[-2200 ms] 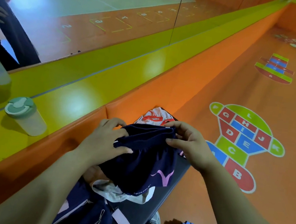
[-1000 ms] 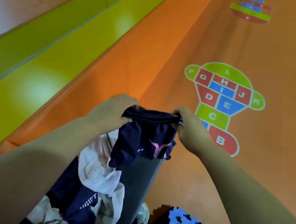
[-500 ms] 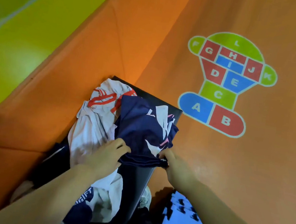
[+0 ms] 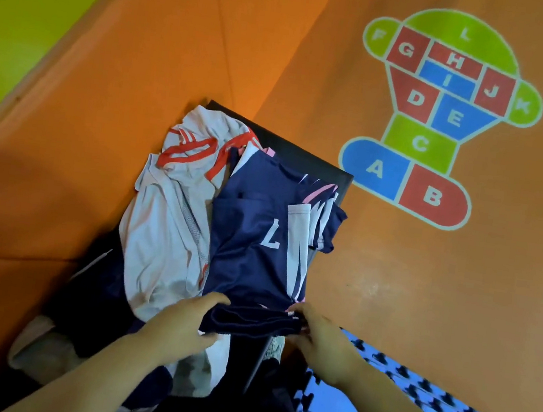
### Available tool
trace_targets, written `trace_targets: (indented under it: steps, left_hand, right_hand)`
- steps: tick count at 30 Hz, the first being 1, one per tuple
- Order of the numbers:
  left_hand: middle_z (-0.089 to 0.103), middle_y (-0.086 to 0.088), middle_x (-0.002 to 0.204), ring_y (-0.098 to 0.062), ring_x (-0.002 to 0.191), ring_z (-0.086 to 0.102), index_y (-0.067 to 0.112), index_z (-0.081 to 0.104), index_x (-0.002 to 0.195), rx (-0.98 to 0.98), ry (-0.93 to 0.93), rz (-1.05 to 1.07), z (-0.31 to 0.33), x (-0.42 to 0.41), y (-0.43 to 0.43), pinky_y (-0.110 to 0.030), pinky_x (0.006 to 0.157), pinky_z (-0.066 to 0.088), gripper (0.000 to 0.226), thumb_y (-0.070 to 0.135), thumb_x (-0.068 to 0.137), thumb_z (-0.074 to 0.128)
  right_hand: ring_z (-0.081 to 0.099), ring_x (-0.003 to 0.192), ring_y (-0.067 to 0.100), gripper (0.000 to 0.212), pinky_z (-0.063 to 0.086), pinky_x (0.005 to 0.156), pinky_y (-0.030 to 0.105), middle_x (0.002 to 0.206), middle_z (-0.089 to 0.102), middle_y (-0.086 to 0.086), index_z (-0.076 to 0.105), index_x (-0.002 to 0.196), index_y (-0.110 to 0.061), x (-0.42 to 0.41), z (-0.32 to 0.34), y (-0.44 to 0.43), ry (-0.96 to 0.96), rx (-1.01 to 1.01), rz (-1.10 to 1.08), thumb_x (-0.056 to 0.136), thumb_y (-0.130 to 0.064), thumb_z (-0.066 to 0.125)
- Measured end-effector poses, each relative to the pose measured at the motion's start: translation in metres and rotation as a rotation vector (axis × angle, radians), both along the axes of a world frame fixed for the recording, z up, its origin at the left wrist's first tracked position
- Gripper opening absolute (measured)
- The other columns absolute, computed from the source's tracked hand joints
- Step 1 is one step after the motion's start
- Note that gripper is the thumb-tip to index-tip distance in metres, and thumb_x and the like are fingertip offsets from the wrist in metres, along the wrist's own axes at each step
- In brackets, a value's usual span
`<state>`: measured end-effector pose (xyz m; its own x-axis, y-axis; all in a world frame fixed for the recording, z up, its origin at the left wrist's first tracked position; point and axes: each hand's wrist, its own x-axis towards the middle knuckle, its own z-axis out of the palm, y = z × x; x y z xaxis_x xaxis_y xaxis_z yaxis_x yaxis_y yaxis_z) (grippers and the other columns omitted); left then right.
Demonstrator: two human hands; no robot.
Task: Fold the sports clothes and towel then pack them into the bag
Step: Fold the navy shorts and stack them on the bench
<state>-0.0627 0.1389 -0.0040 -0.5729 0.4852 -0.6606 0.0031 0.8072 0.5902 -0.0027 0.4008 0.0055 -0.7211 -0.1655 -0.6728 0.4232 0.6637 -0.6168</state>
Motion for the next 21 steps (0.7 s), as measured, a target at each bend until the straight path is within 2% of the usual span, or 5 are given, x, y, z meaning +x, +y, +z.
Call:
trace_targets:
  steps: [4,6,10,14,21]
  left_hand:
    - [0.063,0.022,0.102,0.007,0.089,0.059,0.038,0.043,0.123,0.021,0.021,0.172,-0.018,-0.030,0.007,-0.017,0.082,0.049,0.048,0.039,0.081,0.068]
    - [0.063,0.020,0.101,0.004,0.090,0.060,0.034,0.044,0.125,0.026,0.083,0.245,-0.028,-0.050,0.013,-0.021,0.082,0.050,0.050,0.040,0.081,0.068]
    - [0.061,0.015,0.100,-0.002,0.090,0.059,0.027,0.045,0.126,0.079,0.170,0.397,-0.050,-0.088,0.029,-0.018,0.081,0.045,0.049,0.030,0.084,0.068]
    - [0.060,0.003,0.106,-0.015,0.092,0.060,0.022,0.043,0.132,0.099,0.225,0.514,-0.076,-0.119,0.041,-0.029,0.086,0.047,0.055,0.032,0.084,0.067]
    - [0.054,0.018,0.095,0.001,0.084,0.055,0.021,0.044,0.130,0.138,0.182,0.725,-0.102,-0.122,0.045,-0.013,0.070,0.041,0.058,0.027,0.080,0.073]
  right_hand:
    - [0.059,0.091,0.016,0.038,0.048,0.082,0.034,0.105,0.062,-0.002,0.044,0.129,-0.022,-0.039,-0.018,0.006,0.022,0.002,-0.124,0.094,-0.024,0.056]
    - [0.056,0.089,0.016,0.034,0.044,0.079,0.029,0.104,0.060,-0.002,0.046,0.128,-0.022,-0.063,-0.027,0.009,0.078,0.011,-0.148,0.095,-0.023,0.055]
    - [0.057,0.092,0.024,0.034,0.048,0.084,0.040,0.113,0.057,-0.001,0.045,0.128,-0.026,-0.110,-0.054,0.010,0.142,0.054,-0.217,0.094,-0.027,0.053]
    - [0.056,0.097,0.020,0.034,0.048,0.088,0.039,0.111,0.053,-0.005,0.045,0.129,-0.026,-0.146,-0.076,0.011,0.161,0.039,-0.339,0.096,-0.027,0.052]
    - [0.056,0.101,0.016,0.030,0.043,0.086,0.029,0.105,0.056,-0.010,0.047,0.119,-0.018,-0.159,-0.107,0.002,0.239,0.056,-0.565,0.093,-0.028,0.058]
